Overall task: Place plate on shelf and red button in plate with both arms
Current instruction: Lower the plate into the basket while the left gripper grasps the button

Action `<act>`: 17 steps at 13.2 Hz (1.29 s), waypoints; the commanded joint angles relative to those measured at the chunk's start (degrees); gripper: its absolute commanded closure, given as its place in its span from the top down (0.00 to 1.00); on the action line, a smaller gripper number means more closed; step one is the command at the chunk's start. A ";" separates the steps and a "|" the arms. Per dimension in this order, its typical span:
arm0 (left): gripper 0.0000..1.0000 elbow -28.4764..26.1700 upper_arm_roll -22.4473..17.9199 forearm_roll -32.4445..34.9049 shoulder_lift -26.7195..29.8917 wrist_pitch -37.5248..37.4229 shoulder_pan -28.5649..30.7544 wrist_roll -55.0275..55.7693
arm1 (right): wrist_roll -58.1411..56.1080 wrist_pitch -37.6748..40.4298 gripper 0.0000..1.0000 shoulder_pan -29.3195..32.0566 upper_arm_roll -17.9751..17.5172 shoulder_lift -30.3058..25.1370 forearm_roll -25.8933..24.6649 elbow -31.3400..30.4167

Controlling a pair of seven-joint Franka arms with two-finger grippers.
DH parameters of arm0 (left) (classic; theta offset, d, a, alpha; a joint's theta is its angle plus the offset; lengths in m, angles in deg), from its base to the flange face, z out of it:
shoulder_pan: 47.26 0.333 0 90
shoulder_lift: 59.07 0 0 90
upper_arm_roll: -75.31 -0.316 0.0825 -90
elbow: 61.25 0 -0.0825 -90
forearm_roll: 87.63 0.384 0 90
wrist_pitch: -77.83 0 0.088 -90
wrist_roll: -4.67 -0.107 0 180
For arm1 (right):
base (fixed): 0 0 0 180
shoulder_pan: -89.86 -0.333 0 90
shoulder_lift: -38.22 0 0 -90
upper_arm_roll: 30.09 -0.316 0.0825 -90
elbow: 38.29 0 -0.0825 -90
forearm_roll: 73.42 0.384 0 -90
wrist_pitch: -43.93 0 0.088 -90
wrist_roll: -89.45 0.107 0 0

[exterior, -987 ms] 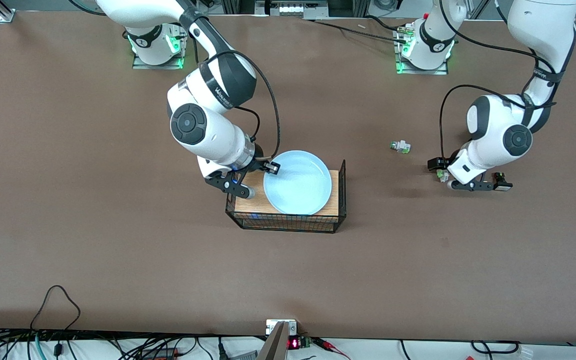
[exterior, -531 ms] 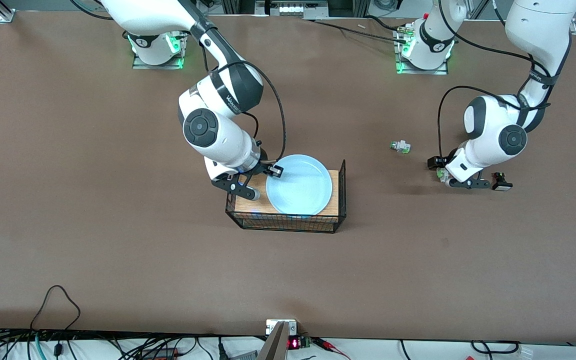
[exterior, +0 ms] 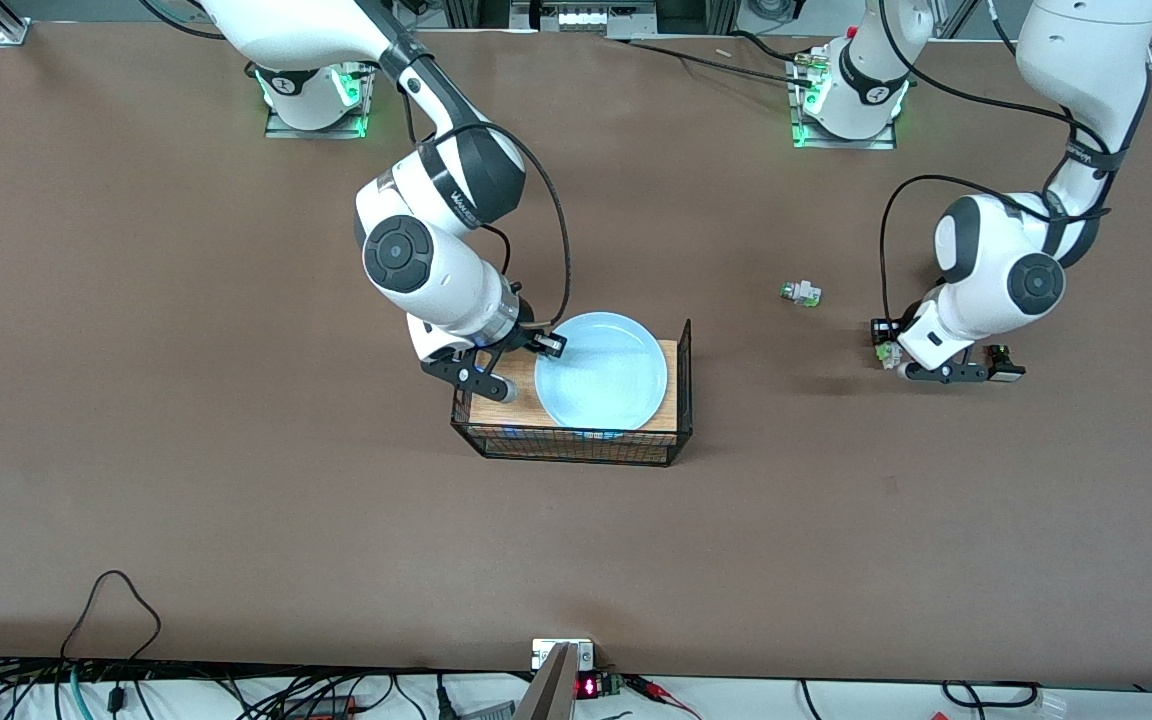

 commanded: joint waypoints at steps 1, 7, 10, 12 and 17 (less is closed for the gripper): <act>0.00 4.25 0.29 -0.38 4.87 -10.56 -0.35 0.25 | 0.49 -0.15 0.42 -0.25 -0.01 -0.72 3.48 1.64; 0.00 21.27 1.86 -0.47 10.25 -33.76 -0.26 0.61 | -1.71 0.46 1.00 0.63 -0.10 -2.37 3.67 3.23; 0.00 30.01 5.55 -0.29 10.17 -38.10 -0.26 0.96 | -0.92 1.51 1.00 0.54 0.43 -5.46 3.32 2.97; 0.00 31.94 9.41 -0.12 10.17 -38.98 -0.35 2.27 | -1.88 6.32 1.00 3.33 2.09 -6.86 3.05 3.32; 0.00 36.16 19.78 -0.12 8.85 -38.99 -1.13 10.25 | -18.91 32.86 1.00 10.81 2.63 -6.96 -4.13 15.61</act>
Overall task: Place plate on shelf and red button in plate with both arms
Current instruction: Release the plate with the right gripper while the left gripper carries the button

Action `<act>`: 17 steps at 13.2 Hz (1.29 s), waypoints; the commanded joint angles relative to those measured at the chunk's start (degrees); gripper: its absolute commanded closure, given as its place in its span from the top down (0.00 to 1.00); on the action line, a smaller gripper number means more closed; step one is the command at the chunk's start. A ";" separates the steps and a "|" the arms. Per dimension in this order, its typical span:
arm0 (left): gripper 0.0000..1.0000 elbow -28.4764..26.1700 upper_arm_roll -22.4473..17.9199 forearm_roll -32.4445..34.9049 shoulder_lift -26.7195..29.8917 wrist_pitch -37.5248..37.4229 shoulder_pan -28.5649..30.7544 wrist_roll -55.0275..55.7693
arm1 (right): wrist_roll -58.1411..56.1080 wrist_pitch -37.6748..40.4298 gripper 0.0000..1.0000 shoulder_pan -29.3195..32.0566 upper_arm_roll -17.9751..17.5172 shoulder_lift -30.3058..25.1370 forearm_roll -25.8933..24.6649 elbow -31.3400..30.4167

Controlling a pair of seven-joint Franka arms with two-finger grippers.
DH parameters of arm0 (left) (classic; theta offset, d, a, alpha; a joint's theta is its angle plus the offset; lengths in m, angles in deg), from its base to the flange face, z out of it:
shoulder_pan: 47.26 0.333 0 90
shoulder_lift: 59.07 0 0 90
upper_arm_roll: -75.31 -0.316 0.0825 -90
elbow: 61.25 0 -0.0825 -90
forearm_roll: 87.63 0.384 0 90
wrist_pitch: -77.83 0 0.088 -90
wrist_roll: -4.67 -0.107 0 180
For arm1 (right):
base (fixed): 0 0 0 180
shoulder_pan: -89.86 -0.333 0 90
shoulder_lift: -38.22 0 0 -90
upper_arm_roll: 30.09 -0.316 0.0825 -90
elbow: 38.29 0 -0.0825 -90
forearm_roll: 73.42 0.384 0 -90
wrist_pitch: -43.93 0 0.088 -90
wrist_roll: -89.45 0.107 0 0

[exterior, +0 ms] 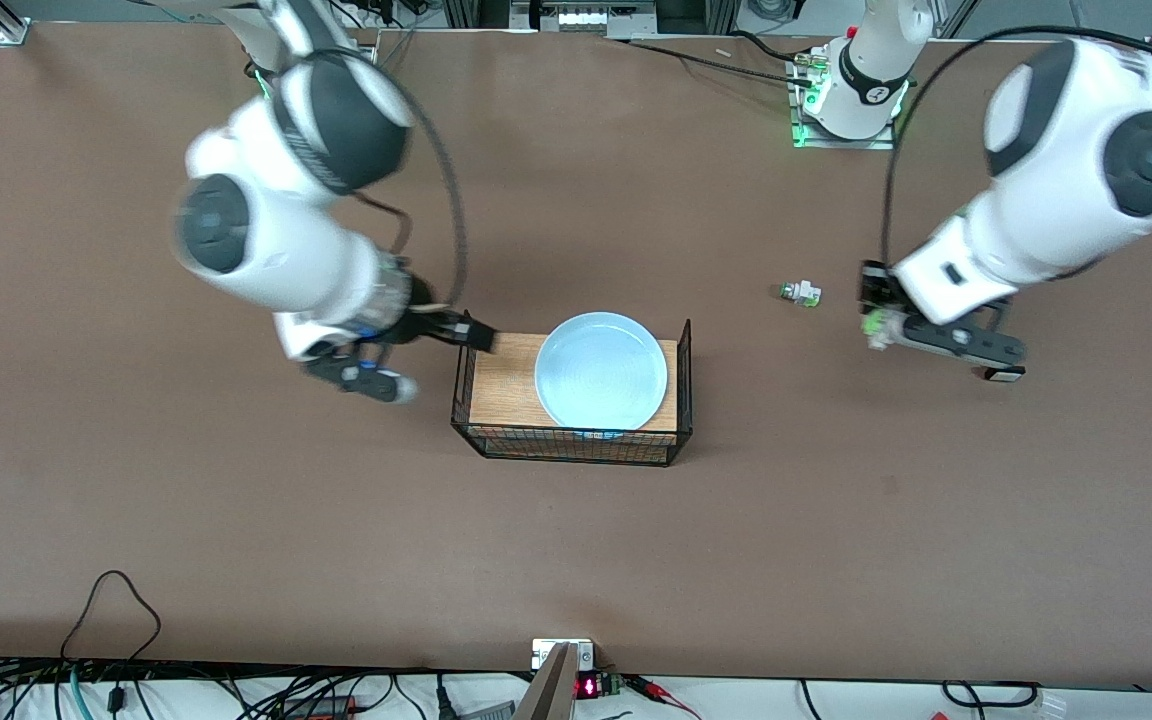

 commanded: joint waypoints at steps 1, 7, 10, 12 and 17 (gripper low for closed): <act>0.00 5.40 4.69 -0.10 -3.08 -1.37 -1.19 5.41 | -8.68 9.97 1.00 3.01 -0.50 0.29 -5.73 5.27; 0.00 17.96 5.41 5.86 -15.37 -0.93 -15.14 23.41 | -21.10 17.38 1.00 9.96 -0.49 -3.57 -12.78 5.28; 0.00 23.16 4.97 10.18 -21.44 -0.93 -21.22 30.64 | -21.02 21.93 1.00 10.67 -0.41 -4.72 -15.51 5.19; 0.00 25.79 4.97 10.27 -25.04 -0.58 -22.02 31.10 | -21.02 25.71 1.00 11.11 0.03 -4.90 -16.65 4.67; 0.00 27.92 3.92 10.97 -29.89 5.22 -23.61 31.01 | -22.77 25.20 1.00 12.34 0.39 -4.63 -16.92 2.99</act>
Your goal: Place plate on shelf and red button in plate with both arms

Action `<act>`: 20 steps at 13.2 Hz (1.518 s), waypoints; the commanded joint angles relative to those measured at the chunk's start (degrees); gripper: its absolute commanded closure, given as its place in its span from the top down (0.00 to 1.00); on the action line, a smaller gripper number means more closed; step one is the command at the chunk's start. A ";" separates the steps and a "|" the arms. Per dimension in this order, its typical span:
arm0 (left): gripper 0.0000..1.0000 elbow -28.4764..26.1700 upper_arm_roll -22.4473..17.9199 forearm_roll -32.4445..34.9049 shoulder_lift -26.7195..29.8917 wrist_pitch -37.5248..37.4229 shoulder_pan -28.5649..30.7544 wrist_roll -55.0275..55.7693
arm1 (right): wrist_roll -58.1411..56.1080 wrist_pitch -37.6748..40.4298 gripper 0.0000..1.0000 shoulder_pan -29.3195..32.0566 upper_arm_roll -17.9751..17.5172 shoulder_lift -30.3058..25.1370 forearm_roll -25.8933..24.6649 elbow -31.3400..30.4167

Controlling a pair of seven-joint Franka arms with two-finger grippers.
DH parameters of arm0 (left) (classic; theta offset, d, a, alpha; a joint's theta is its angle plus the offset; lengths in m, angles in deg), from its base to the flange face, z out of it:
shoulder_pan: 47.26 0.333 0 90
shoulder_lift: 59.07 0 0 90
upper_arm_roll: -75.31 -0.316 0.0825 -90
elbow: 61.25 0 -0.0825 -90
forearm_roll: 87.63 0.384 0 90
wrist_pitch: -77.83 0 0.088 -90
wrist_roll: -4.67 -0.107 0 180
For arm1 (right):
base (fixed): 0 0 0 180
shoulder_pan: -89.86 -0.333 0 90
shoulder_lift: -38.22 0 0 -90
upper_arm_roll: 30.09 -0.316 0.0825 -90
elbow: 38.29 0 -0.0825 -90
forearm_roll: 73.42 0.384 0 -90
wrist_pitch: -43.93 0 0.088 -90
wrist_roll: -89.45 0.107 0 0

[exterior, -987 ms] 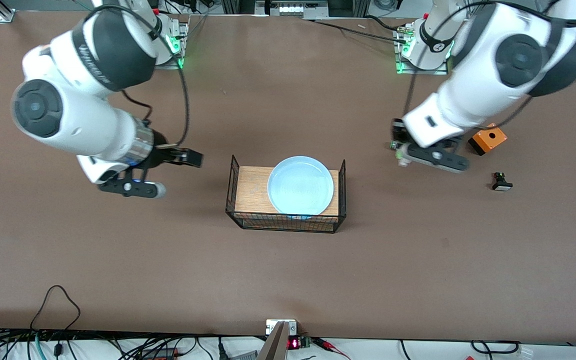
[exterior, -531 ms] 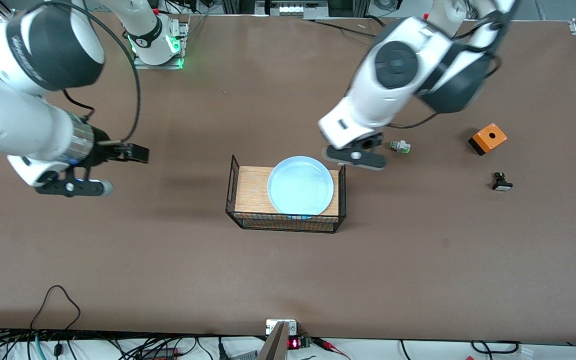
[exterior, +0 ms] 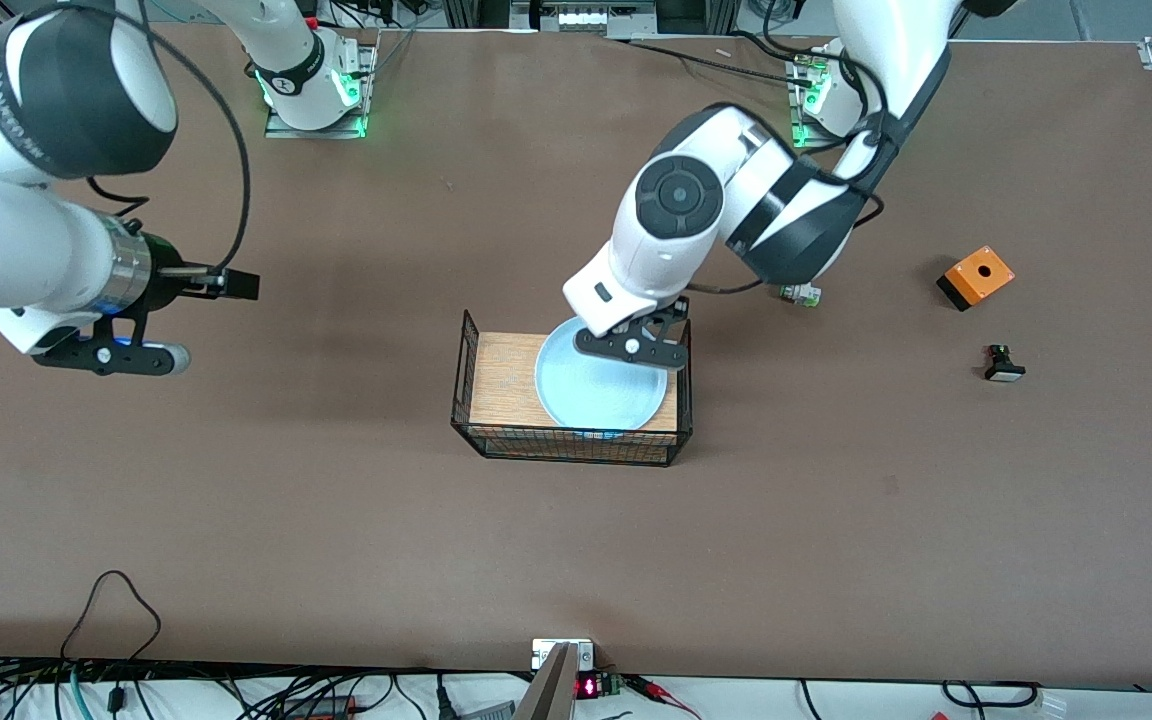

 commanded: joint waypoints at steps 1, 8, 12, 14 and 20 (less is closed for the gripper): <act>0.00 3.22 -1.32 2.29 -2.78 1.86 -1.34 0.44 | -1.29 -0.02 1.00 -0.47 -0.89 -0.78 -1.12 -0.12; 0.00 3.22 -2.03 2.38 -6.38 5.38 -1.95 0.35 | -2.86 -10.36 1.00 -0.40 -0.98 -9.27 0.02 -11.66; 0.99 2.95 -3.17 7.10 -6.74 8.36 -4.07 0.62 | -16.63 -18.21 1.00 3.38 -1.07 -16.94 -0.16 -22.95; 1.00 3.39 -3.08 8.88 -6.47 9.87 -4.16 0.70 | -20.44 -18.39 1.00 4.53 -1.07 -18.79 -0.16 -25.59; 1.00 4.10 -3.26 9.32 5.28 -1.08 -2.32 0.44 | -14.52 -16.81 1.00 6.38 -0.28 -15.37 -0.59 -22.36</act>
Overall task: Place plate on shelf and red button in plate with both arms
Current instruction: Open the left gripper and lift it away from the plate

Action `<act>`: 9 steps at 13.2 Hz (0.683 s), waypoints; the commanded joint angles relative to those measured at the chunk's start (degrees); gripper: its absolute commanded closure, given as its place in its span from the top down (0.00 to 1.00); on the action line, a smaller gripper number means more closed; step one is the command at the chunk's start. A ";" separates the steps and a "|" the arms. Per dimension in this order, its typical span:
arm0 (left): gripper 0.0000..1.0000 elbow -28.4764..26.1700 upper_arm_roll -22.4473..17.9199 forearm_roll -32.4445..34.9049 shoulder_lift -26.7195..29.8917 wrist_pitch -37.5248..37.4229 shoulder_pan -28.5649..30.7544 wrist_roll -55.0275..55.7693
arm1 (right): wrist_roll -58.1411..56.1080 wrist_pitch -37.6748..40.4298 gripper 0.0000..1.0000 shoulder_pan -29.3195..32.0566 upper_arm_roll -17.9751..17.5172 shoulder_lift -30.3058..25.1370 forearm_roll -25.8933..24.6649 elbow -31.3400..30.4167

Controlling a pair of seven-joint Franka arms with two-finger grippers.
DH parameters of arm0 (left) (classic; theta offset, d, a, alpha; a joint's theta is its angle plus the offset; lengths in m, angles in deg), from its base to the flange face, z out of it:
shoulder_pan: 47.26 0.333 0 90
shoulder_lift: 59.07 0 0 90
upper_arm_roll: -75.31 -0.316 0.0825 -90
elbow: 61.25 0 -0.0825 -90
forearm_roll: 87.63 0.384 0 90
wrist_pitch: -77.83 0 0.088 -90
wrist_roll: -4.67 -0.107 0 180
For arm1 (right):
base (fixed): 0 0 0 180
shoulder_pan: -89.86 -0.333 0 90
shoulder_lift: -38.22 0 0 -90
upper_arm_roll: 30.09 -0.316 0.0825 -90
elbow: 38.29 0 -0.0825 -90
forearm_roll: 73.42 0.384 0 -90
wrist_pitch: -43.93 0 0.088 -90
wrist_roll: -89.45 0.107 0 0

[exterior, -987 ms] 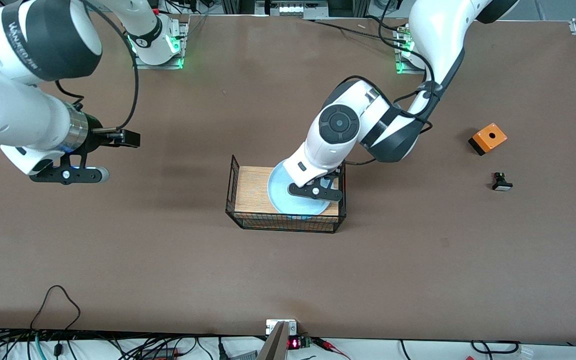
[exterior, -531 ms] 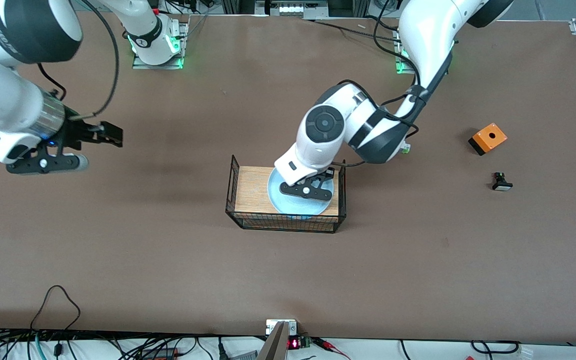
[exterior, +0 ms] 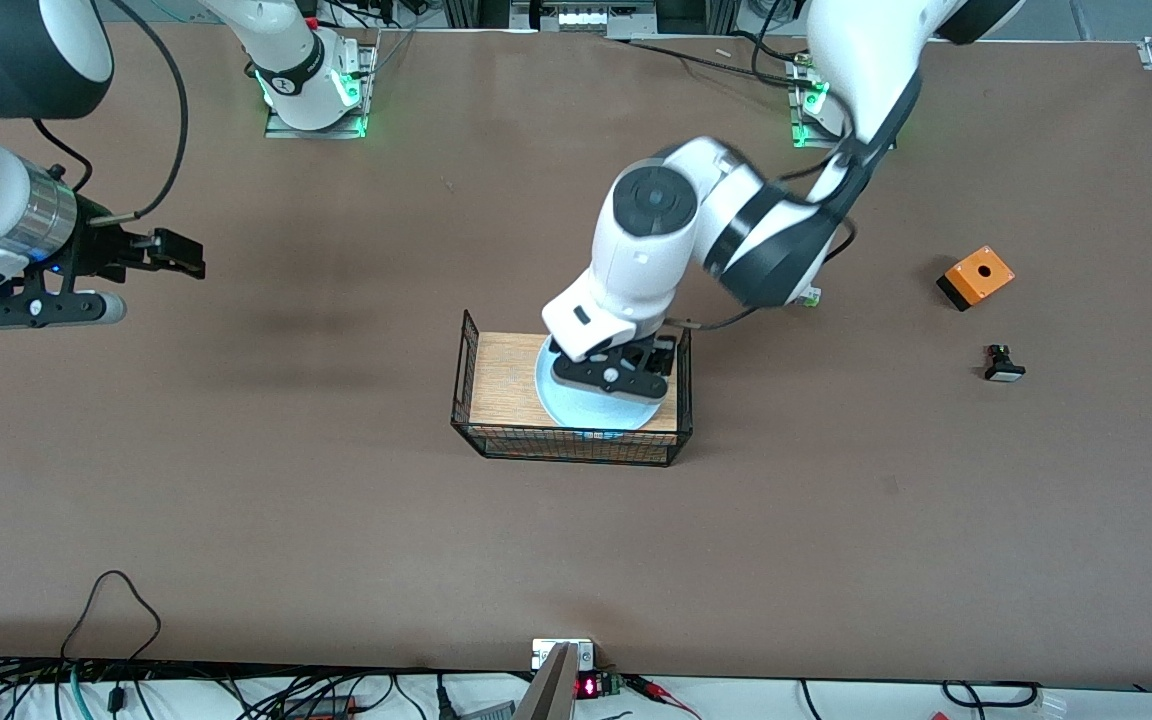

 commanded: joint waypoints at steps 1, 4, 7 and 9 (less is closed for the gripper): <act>1.00 -1.12 -0.62 1.34 8.20 -9.35 2.80 0.40 | -3.72 0.84 1.00 0.60 -0.23 0.32 -0.55 2.29; 1.00 -1.12 -0.44 1.25 11.46 -15.88 11.31 0.13 | -2.69 7.24 1.00 1.12 -0.14 -0.20 0.06 3.62; 1.00 -1.03 0.44 0.38 13.93 -20.43 20.81 -1.52 | -2.69 7.70 1.00 2.00 -0.14 -0.55 3.21 2.65; 1.00 -0.86 0.44 -0.50 14.63 -24.06 25.56 -6.61 | -2.69 7.26 1.00 2.18 -0.14 -2.74 3.93 -0.14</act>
